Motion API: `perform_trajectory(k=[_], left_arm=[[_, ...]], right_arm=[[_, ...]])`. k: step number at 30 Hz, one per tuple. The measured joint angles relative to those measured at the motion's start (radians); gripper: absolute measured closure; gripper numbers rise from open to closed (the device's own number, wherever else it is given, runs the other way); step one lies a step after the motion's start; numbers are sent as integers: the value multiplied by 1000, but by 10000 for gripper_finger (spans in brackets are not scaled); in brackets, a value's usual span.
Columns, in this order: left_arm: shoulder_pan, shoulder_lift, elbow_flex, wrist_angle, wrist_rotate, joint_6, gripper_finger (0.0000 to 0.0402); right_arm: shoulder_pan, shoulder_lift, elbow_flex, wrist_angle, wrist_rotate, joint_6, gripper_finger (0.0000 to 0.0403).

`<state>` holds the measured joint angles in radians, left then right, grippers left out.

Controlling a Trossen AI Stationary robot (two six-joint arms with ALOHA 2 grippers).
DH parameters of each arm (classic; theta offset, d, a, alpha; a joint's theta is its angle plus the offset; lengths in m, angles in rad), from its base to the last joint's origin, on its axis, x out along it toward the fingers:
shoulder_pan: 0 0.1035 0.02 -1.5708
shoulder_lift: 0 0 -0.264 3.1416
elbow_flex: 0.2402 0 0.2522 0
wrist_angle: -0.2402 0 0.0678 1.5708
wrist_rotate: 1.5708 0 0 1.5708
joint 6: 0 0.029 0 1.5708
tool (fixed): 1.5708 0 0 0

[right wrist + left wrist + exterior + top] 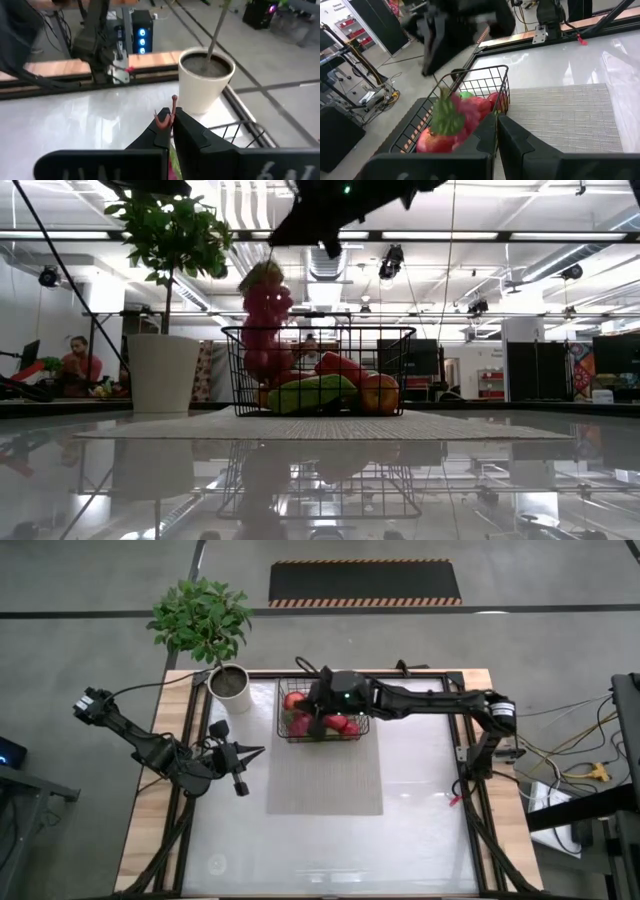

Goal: Build produce basket
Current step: Put the grapes into the wire basket, then return to Home Position

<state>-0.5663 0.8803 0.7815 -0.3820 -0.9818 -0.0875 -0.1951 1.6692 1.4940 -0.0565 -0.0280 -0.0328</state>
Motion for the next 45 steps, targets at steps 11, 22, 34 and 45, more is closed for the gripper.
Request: perform_trajectory(k=[11, 22, 34, 45], left_arm=[[0, 2, 0, 0, -1, 0, 401], [0, 2, -1, 0, -19, 18, 402], [0, 49, -3, 12, -20, 17, 401], [20, 117, -3, 90, 128, 64, 401]], right_arm=[[-7, 42, -4, -131, 61, 9, 395], [-10, 47, -19, -295, 164, 12, 394], [-11, 47, -39, -343, 232, 33, 383], [-13, -3, -29, -367, 241, 32, 239]])
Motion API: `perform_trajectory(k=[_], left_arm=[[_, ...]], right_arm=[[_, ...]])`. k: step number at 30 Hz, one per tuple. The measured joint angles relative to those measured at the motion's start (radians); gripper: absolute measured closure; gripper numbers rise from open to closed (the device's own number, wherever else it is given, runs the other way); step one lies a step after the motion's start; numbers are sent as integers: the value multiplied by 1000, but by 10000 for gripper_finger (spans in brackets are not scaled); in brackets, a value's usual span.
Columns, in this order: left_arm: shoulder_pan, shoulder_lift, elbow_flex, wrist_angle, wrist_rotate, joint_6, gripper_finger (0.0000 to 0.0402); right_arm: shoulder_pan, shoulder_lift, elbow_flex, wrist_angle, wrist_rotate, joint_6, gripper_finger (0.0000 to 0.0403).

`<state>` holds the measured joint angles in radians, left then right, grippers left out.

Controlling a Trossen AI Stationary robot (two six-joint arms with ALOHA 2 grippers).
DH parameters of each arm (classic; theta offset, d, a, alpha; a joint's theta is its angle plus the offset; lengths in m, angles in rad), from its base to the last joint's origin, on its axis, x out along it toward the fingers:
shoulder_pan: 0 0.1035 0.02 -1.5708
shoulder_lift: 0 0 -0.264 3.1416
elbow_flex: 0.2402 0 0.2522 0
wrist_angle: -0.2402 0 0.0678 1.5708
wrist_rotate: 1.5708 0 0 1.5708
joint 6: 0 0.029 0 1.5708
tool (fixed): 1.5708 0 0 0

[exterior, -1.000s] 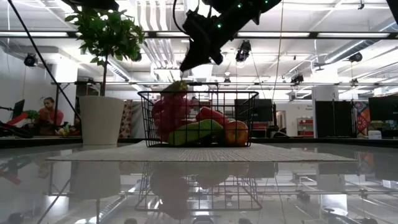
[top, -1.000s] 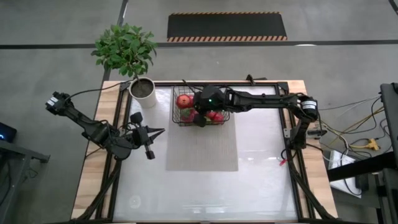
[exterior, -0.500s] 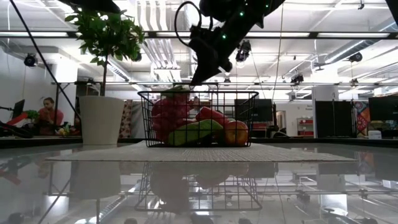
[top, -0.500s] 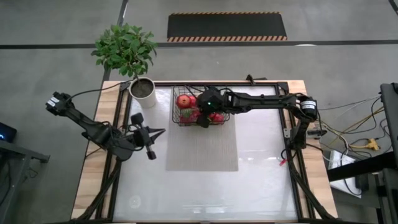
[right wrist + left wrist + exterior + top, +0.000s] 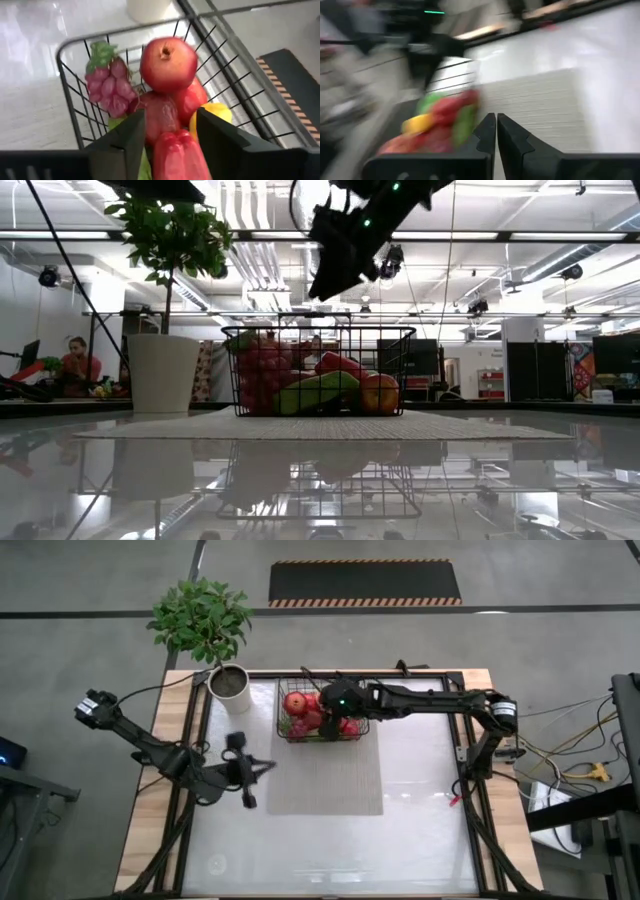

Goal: Build produce basket
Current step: Return to Home Position

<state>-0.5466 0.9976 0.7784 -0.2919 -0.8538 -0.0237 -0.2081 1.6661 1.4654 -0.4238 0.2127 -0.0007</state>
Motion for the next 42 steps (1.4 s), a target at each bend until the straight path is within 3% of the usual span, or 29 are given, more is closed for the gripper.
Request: perform_trajectory(k=[7, 13, 20, 24, 28, 36, 42], left_arm=[[141, 73, 0, 247, 553, 252, 401], [296, 68, -3, 239, 711, 342, 401], [528, -11, -76, 296, 1023, 414, 401], [624, -57, -140, 354, 1111, 399, 401], [685, -120, -211, 382, 1122, 398, 401], [731, -314, -349, 405, 1155, 319, 401], [731, -492, -470, 484, 1159, 275, 401]], right_arm=[[65, -156, -141, 36, -2, -27, 203], [181, -374, -489, 297, -2, -66, 214], [254, -579, -877, 753, 18, -256, 229], [239, -681, -1040, 956, 15, -350, 237], [174, -767, -1159, 1112, 2, -418, 248], [6, -956, -1314, 1118, -178, -358, 272], [-36, -1076, -1401, 1117, -221, -336, 285]])
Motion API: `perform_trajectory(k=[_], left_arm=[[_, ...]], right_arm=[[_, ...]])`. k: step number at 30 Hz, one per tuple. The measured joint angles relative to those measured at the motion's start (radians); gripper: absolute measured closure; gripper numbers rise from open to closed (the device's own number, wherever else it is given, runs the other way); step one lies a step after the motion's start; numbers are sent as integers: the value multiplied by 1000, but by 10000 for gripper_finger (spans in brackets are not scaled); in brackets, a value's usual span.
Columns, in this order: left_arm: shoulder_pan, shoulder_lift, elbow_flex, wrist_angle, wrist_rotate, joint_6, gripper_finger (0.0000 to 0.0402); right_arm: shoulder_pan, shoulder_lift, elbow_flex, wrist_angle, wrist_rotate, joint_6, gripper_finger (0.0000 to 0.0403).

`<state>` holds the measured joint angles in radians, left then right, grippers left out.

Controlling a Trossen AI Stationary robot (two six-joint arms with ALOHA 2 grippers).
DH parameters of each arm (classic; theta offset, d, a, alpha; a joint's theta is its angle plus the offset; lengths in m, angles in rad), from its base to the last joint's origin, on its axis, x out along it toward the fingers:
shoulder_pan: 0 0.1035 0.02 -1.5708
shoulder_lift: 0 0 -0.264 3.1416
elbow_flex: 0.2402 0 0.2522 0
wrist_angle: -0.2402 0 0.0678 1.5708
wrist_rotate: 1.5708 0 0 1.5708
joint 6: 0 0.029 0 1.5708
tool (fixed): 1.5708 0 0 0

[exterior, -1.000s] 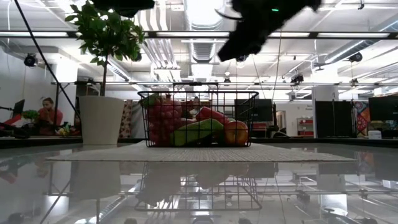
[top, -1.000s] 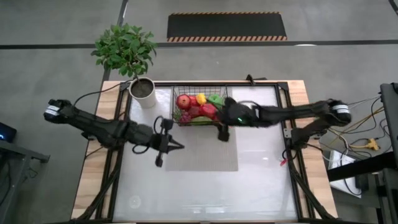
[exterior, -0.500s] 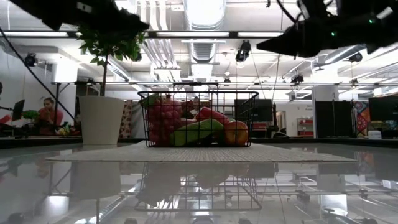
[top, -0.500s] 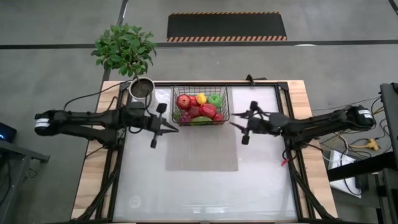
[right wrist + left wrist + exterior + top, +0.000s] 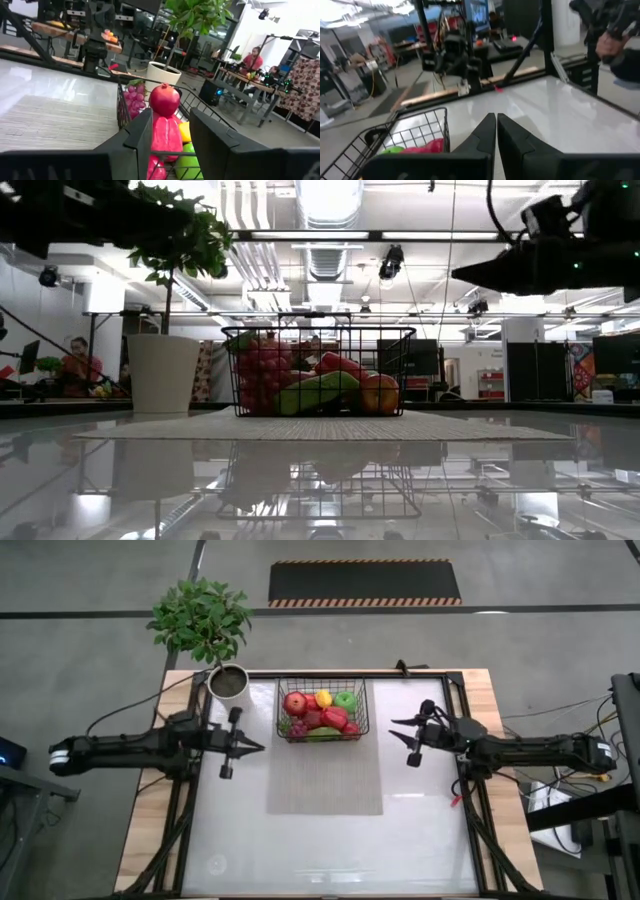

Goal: Build produce basket
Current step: Return to Home Position

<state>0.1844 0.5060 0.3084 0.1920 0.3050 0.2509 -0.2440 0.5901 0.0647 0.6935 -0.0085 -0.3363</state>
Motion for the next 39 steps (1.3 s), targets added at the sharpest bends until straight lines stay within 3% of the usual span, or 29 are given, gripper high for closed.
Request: perform_trajectory(k=[8, 20, 33, 39], left_arm=[[0, -204, -118, 15, -3, -63, 401], [0, -491, -224, -11, -4, -90, 401], [0, -484, -287, 20, -7, -113, 401], [0, -466, -288, 18, -6, -113, 401]], right_arm=[[1, -118, -53, -19, 0, 3, 300], [1, -179, -53, -39, -50, 31, 325], [2, -234, -53, -35, -71, 41, 333], [1, -248, -54, -69, -70, 206, 333]])
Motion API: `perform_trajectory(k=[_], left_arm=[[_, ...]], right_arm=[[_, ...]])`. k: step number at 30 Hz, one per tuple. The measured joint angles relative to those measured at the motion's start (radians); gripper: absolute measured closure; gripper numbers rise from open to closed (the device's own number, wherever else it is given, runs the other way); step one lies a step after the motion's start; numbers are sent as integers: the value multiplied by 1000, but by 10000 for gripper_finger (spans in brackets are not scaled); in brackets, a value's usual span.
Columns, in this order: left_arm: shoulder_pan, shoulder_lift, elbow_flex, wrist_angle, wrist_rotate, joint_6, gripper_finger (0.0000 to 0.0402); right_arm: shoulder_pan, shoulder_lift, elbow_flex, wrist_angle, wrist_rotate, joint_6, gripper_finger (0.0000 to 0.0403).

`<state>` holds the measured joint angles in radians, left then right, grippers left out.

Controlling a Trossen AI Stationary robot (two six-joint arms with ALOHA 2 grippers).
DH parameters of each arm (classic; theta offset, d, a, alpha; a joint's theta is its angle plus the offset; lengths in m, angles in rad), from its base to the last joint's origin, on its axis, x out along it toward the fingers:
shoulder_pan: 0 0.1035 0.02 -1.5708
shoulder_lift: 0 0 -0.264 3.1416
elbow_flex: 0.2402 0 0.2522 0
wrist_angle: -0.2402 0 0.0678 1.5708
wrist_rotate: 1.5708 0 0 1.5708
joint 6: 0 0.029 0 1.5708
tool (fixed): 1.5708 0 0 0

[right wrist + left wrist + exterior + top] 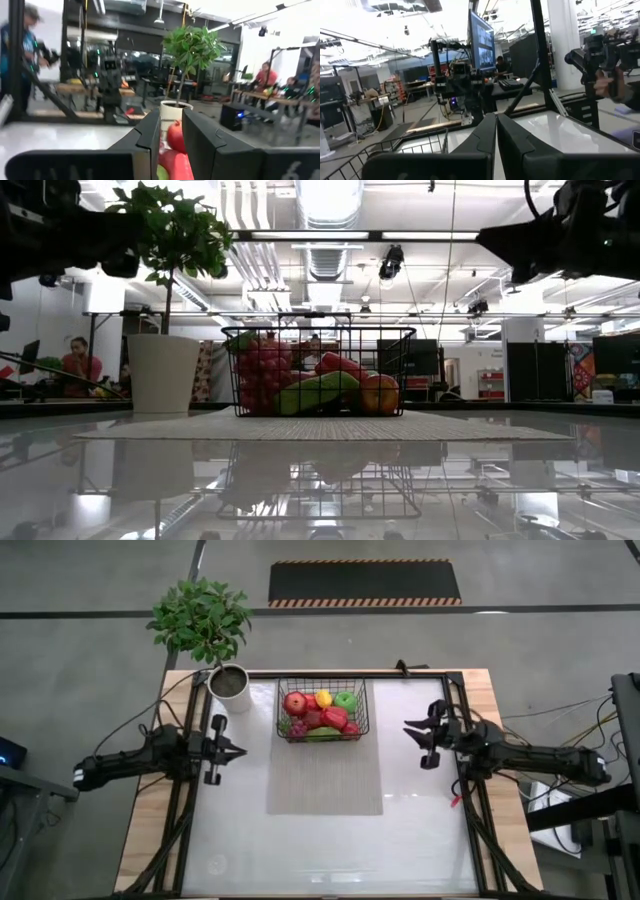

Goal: Build produce basket
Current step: Return to Home Position

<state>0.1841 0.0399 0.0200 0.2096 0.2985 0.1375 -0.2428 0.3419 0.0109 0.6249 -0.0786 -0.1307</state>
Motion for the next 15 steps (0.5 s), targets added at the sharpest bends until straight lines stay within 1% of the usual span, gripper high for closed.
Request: perform_trajectory(k=[3, 7, 15], left_arm=[[0, 10, 0, 0, 0, 0, 401], [0, 20, -5, 0, 0, 0, 401], [0, 25, -11, -1, 0, 0, 401]], right_arm=[[0, 14, 0, -4, 0, 84, 328], [0, 26, 0, -21, 0, 132, 321], [0, 28, 0, -23, 0, 132, 314]])
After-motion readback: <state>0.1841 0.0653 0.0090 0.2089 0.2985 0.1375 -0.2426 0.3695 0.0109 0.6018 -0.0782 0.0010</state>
